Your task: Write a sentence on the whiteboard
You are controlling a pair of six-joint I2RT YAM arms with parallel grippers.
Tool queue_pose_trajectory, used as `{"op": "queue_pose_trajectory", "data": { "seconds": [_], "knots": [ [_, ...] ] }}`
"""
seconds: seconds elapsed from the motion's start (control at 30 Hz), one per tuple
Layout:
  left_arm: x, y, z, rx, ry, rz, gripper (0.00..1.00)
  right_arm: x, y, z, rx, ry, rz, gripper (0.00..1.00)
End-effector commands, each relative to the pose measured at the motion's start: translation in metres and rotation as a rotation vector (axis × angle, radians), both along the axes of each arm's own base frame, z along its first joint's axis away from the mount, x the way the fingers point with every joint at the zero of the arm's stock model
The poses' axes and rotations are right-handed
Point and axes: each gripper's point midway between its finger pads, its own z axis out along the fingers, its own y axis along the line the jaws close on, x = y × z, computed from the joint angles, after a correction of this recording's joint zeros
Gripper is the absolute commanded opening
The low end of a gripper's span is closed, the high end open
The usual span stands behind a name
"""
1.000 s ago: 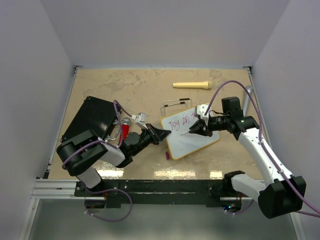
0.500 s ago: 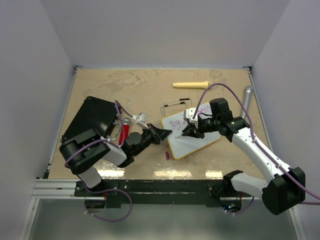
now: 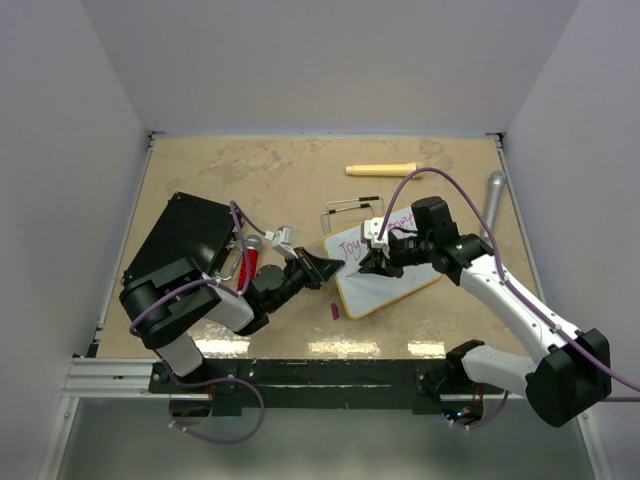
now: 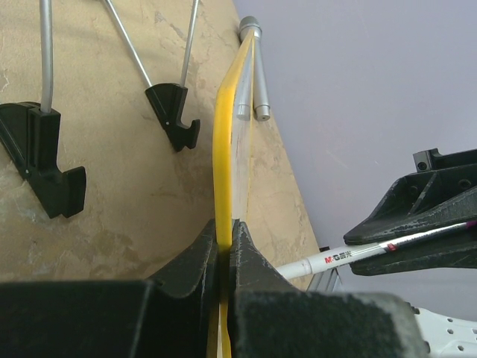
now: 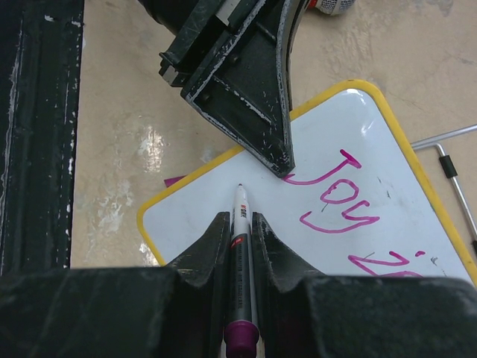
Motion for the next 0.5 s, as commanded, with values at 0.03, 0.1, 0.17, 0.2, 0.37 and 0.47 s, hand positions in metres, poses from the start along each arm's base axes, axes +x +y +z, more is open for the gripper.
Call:
{"op": "queue_pose_trajectory", "data": {
  "seconds": [0.03,0.1,0.17,0.2,0.37,0.47],
  "knots": [
    [0.0076,-0.0018,0.0202,-0.04,-0.064,0.031,0.0,0.0001,-0.0003,-0.0016,-0.01,-0.019,0.005,0.0],
    [0.0078,-0.001,0.0196,-0.041,-0.063,0.033,0.0,-0.0006,-0.0013,-0.0015,-0.011,-0.021,0.006,0.0],
    [0.0075,-0.0011,0.0182,-0.041,-0.061,0.031,0.0,-0.001,-0.0017,-0.0016,-0.013,-0.023,0.006,0.0],
    [0.0075,-0.0016,0.0192,-0.045,-0.062,0.03,0.0,-0.001,-0.0017,-0.0016,-0.013,-0.023,0.006,0.0],
    [0.0071,-0.0011,0.019,-0.047,-0.062,0.03,0.0,-0.0013,-0.0016,-0.0027,-0.015,-0.021,0.006,0.0],
    [0.0068,-0.0014,0.0178,-0.046,-0.059,0.03,0.0,-0.0007,-0.0014,-0.0023,-0.014,-0.022,0.006,0.0]
  ]
}}
